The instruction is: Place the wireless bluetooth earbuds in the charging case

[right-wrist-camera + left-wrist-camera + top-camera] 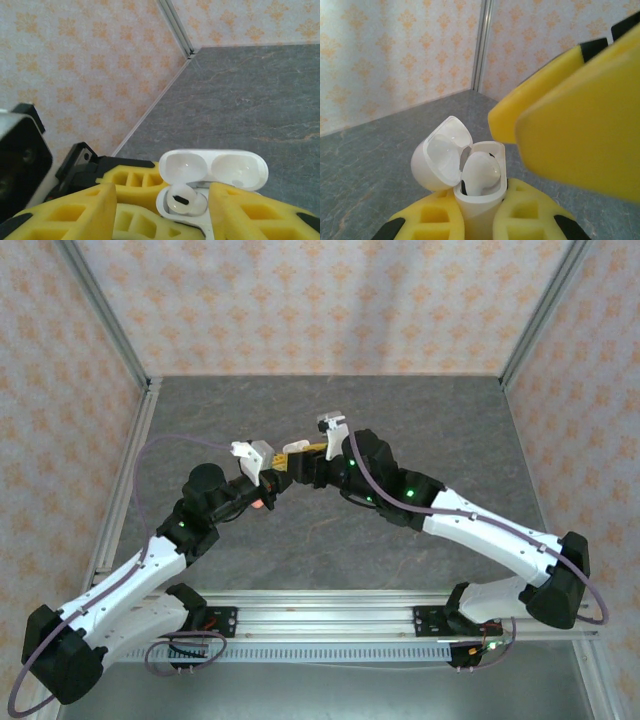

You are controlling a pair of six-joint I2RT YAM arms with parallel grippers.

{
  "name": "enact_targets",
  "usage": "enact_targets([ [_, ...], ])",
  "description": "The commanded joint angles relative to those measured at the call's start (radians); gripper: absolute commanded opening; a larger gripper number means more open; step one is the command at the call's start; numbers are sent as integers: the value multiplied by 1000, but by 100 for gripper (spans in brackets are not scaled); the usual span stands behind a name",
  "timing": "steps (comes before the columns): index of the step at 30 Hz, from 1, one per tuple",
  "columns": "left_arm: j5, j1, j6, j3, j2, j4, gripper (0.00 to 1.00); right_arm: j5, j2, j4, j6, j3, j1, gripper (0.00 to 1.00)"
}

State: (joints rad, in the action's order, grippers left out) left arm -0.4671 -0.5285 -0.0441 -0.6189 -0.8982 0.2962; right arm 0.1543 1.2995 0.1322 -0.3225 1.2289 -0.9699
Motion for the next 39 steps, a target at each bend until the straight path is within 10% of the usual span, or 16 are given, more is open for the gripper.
enact_targets([
  [1,-32,0,49,18,22,60,0,13,-5,63,-33,70,-3,53],
  [8,-58,-1,107,34,37,54,0,114,-16,163,-81,135,28,51],
  [18,-89,0,136,9,56,18,0,227,-7,224,-91,106,40,14],
  [39,-116,0,135,-2,73,4,0,235,42,245,-100,89,69,10],
])
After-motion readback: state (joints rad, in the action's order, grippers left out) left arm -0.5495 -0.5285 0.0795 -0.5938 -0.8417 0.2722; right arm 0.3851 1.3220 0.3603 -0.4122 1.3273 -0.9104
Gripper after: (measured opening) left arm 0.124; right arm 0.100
